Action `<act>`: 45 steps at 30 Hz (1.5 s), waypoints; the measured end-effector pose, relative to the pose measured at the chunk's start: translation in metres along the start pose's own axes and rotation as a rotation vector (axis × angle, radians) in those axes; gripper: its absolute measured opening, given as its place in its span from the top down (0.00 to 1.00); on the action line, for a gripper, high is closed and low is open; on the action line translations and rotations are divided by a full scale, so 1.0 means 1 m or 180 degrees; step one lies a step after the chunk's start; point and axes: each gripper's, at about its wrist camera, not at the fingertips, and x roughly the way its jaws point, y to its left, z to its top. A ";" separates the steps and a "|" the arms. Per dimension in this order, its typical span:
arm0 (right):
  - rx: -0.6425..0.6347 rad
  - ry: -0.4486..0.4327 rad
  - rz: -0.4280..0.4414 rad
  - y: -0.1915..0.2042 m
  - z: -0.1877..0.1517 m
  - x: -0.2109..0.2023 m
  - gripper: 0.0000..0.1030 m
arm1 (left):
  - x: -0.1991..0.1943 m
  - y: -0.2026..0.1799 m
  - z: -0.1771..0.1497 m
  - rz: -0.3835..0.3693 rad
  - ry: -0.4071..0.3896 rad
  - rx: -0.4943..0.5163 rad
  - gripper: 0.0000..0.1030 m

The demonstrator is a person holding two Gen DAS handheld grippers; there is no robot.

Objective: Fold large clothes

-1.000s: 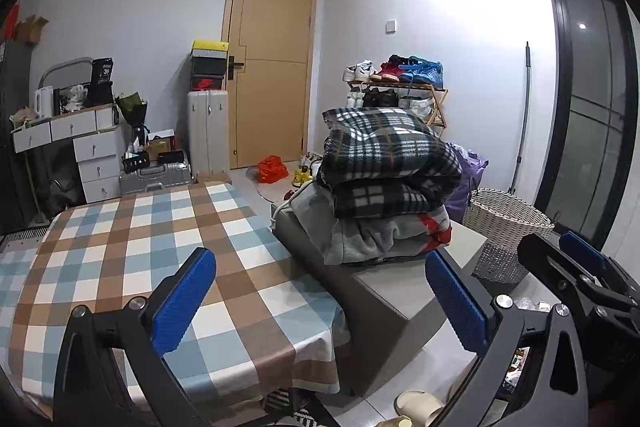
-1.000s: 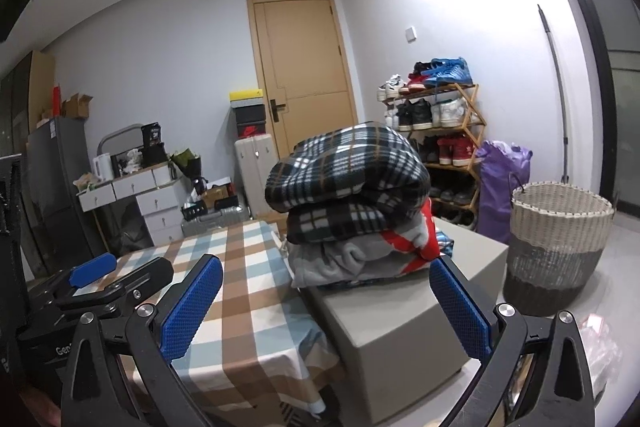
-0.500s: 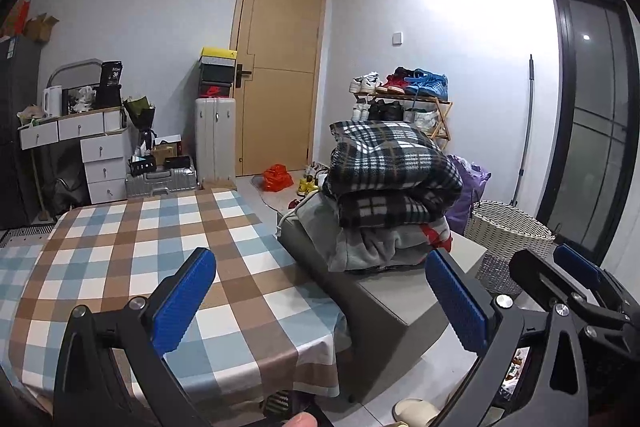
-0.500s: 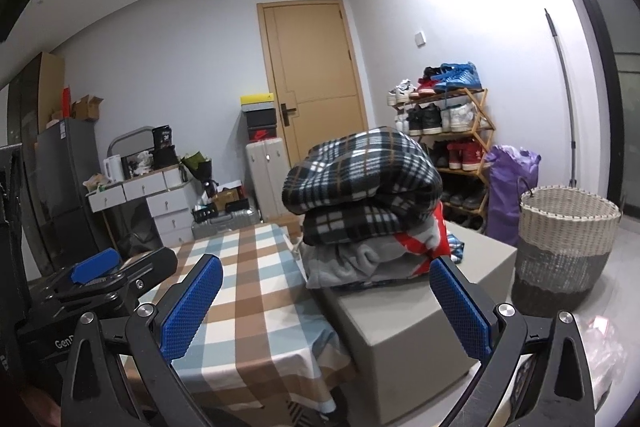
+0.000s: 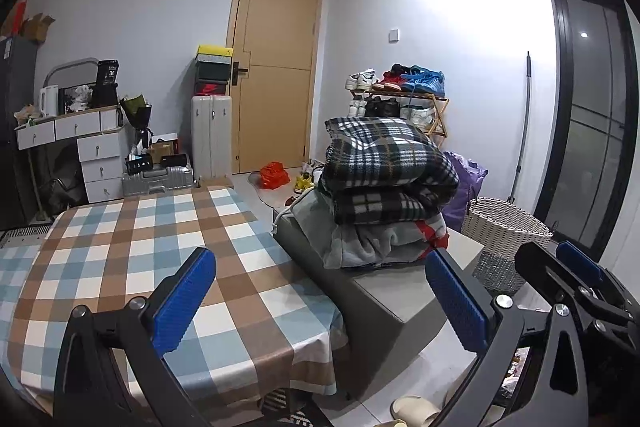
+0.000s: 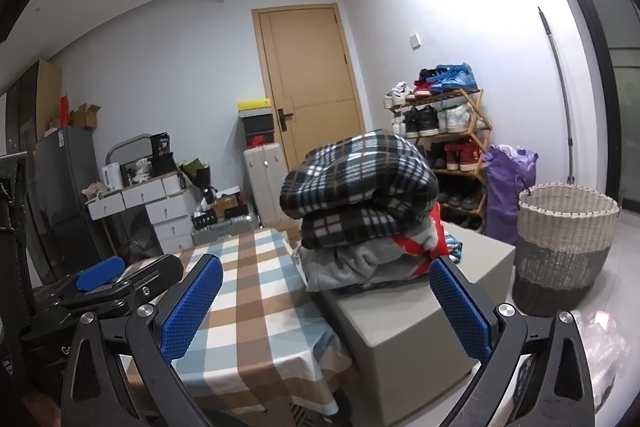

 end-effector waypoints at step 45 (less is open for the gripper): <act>0.0193 -0.0003 0.0017 -0.010 -0.002 -0.009 0.00 | 0.001 -0.014 -0.002 0.0083 0.0031 0.0086 0.01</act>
